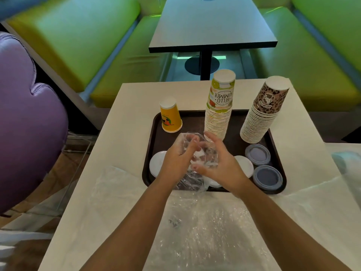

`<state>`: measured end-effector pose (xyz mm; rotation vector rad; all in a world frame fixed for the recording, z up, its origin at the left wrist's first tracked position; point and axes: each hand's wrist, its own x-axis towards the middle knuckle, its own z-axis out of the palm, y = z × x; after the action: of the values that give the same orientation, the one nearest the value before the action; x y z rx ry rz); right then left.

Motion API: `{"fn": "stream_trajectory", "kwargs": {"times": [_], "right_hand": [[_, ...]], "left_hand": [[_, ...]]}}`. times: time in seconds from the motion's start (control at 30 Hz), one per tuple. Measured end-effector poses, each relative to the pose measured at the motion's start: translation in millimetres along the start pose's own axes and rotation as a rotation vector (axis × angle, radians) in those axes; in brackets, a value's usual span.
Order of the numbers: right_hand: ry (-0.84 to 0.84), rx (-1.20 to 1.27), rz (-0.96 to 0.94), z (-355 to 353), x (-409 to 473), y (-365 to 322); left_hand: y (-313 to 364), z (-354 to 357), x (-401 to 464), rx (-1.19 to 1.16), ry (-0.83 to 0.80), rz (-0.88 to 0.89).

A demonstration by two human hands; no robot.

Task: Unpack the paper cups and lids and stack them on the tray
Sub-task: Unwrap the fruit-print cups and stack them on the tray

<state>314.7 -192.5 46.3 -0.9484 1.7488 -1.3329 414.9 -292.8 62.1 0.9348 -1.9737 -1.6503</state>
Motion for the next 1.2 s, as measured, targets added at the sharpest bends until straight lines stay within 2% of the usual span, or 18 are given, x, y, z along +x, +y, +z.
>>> {"fn": "stream_trajectory", "kwargs": {"times": [0.1,0.2,0.27,0.37,0.43,0.5,0.67,0.83,0.9,1.0,1.07,1.2], "right_hand": [[0.120,0.007,-0.017,-1,-6,-4],[0.240,0.164,-0.042,-6,-13,-13],[0.261,0.302,-0.060,-11,-19,-22],[0.300,0.457,-0.070,-15,-28,-34],[0.340,0.519,-0.077,-17,-33,-39],[0.384,0.578,-0.082,-21,-38,-44],[0.531,0.623,-0.122,-35,-57,-47],[0.742,0.633,-0.106,-48,-80,-39],[0.798,0.606,-0.081,-54,-91,-32],[0.867,0.562,-0.024,-60,-110,-11],[0.915,0.531,0.010,-61,-124,9],[0.991,0.479,0.083,-50,-148,51]], "left_hand": [[6,1,-8,-0.033,0.027,0.044],[10,-6,-21,-0.023,0.011,0.046],[5,-16,-31,-0.012,-0.097,-0.014],[-16,-32,-47,0.004,-0.350,-0.146],[-27,-37,-61,0.058,-0.468,-0.155],[-37,-40,-72,0.094,-0.497,-0.133],[-51,-61,-90,-0.077,-0.416,-0.095],[-56,-80,-89,-0.064,-0.615,-0.122],[-54,-82,-85,0.001,-0.539,-0.167],[-50,-90,-83,0.085,-0.313,-0.200],[-48,-97,-85,0.140,-0.241,-0.218],[-67,-115,-86,0.522,-0.158,-0.159]]}}
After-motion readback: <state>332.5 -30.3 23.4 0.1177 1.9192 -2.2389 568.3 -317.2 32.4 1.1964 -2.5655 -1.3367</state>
